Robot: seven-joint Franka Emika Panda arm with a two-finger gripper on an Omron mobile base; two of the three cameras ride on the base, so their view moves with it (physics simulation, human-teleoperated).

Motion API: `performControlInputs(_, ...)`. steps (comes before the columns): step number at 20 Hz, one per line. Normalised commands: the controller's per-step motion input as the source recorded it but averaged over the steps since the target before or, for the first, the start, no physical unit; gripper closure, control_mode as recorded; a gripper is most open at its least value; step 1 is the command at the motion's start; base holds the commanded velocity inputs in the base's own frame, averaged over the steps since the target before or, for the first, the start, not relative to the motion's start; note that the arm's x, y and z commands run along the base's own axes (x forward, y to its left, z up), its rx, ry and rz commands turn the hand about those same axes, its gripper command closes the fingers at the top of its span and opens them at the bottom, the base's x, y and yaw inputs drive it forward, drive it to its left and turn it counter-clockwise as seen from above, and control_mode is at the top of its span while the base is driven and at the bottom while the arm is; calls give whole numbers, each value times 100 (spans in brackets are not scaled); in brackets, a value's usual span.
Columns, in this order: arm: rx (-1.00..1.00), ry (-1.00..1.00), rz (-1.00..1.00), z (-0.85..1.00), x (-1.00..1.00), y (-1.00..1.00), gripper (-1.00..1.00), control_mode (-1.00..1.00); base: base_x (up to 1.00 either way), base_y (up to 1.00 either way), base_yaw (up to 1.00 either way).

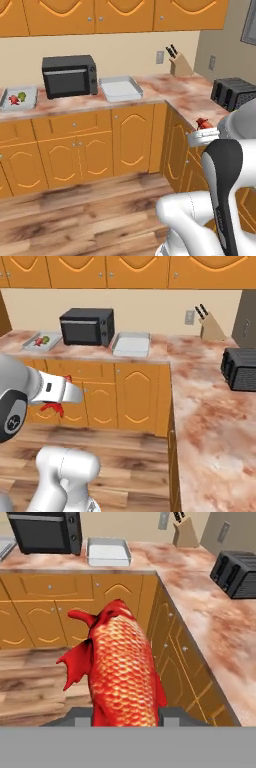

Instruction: Place one broccoli and one fish in each tupperware on the nearby counter, to pack two identical lunches.

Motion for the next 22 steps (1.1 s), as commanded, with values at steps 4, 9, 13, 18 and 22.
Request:
performControlInputs(4,0,0,0,0,0,0,100,100,100,-38,2)
performControlInputs(9,0,0,0,0,0,0,100,100,90,-20,1)
performControlInputs(13,0,0,0,0,0,0,100,100,92,-1,5)
performControlInputs(18,0,0,0,0,0,0,100,100,61,0,7)
performControlInputs(22,0,0,0,0,0,0,100,100,13,0,12)
